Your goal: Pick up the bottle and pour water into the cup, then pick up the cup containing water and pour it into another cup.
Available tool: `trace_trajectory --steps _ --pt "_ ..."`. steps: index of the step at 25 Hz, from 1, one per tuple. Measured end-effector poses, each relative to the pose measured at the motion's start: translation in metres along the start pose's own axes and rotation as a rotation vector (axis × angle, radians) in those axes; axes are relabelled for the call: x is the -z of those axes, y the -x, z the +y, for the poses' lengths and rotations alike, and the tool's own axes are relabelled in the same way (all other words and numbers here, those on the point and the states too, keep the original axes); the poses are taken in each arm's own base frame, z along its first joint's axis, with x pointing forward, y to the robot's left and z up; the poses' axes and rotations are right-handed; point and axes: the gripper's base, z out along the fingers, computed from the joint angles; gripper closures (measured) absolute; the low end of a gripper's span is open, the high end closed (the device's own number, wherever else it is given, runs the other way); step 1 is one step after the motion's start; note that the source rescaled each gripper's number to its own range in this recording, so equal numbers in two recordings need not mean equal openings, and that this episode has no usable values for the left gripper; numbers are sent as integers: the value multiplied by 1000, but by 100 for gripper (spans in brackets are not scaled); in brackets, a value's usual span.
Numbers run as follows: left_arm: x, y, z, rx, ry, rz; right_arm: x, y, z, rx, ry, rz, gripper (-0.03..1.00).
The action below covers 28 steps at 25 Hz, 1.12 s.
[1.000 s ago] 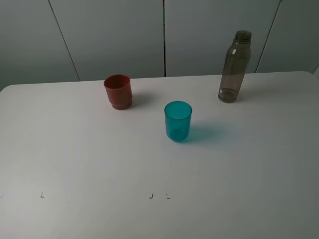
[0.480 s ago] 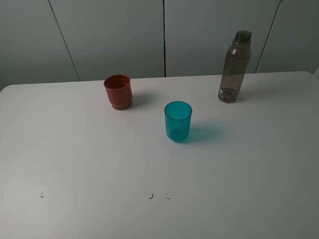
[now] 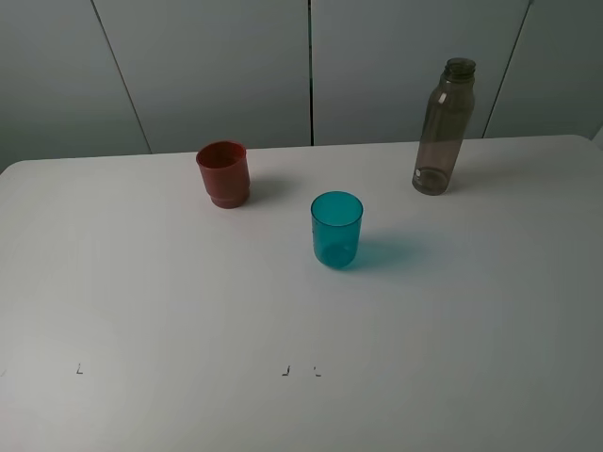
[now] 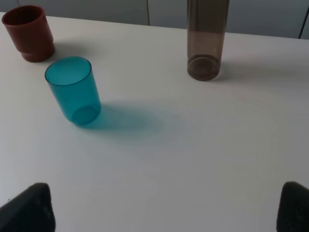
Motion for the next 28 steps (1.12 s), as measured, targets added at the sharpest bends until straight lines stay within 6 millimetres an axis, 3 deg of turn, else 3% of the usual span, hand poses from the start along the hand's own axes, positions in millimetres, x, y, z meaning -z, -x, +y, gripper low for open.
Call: trace_trajectory --steps 9,19,28 --pt "0 0 0 0 0 0 0 0 2 2 -13 -2 -3" --pt "0 0 0 0 0 0 0 0 5 -107 -293 -12 -3" --pt "0 0 0 0 0 0 0 0 5 -105 -290 -12 -3"
